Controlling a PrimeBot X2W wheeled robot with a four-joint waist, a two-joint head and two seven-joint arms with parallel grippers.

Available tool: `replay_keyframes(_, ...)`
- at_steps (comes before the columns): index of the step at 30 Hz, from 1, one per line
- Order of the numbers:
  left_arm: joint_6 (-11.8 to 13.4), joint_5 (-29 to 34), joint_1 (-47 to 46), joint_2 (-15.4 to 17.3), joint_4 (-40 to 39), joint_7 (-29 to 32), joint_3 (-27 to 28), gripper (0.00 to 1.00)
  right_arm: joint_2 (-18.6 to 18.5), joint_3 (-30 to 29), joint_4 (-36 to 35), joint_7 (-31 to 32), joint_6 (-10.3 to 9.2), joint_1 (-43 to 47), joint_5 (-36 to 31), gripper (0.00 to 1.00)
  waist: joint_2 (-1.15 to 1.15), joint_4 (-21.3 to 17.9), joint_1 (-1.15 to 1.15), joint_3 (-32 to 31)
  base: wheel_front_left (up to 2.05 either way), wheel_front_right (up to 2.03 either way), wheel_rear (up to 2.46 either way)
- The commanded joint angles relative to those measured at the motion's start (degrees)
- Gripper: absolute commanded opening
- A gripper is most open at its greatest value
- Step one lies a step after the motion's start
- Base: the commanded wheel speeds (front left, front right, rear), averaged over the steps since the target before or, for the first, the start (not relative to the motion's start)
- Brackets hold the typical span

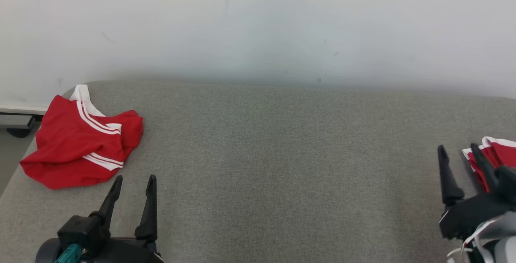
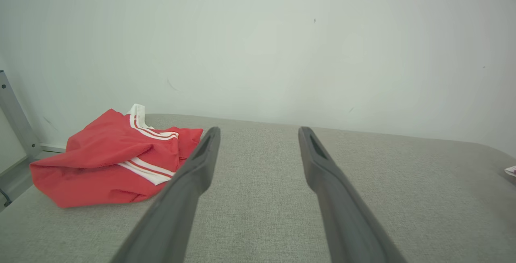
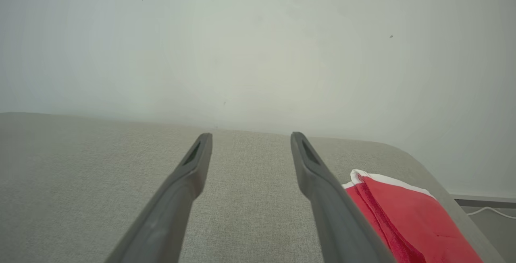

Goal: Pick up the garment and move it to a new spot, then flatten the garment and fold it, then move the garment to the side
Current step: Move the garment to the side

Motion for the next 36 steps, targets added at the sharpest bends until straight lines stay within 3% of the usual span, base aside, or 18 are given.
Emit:
replay_keyframes(1,0.1,0.8,0.9,0.1,0.0,-0.4,0.3,1.00,1.0,-0.2,-2.0,0.0,-0.13,1.6,-0.5,1.00,0.01,0.1,0.01,0.0,0.00,0.00,0.00)
replay_keyframes(7,-0.1,1.4,0.9,-0.5,1.6,-0.4,1.9,1.00,4.6,-0.5,-9.6,-2.1,-0.13,6.9,1.8,1.00,0.01,-0.9,0.01,0.0,0.00,0.00,0.00)
replay_keyframes(13,-1.7,0.4,1.6,-3.1,0.8,-0.5,5.8,1.00,5.0,1.5,-10.3,-6.5,-0.13,9.7,9.5,1.00,0.01,-2.8,0.01,-0.4,0.00,0.00,0.00)
replay_keyframes(21,-7.3,0.6,6.3,-9.1,-2.3,-0.5,15.7,1.00,5.0,4.6,-6.8,-10.7,-0.13,11.1,15.1,1.00,0.01,-4.9,0.01,-1.0,0.00,0.00,0.00)
replay_keyframes(25,-11.7,2.4,9.6,-12.1,-3.0,-0.5,20.0,1.00,5.0,6.3,-5.6,-12.0,-0.12,11.5,15.3,1.00,0.01,-5.3,0.01,-1.1,0.00,0.00,0.00)
replay_keyframes(30,-16.8,7.9,11.5,-12.4,-0.8,-0.5,21.2,1.00,5.0,7.3,-4.1,-12.5,-0.13,12.1,13.4,1.00,0.01,-5.3,0.01,-0.7,0.00,0.00,0.00)
replay_keyframes(36,-19.6,12.5,10.8,-13.0,1.9,-0.5,21.6,1.00,5.0,7.9,-2.6,-12.5,-0.13,12.5,12.6,1.00,0.01,-4.8,0.01,0.0,0.00,0.00,0.00)
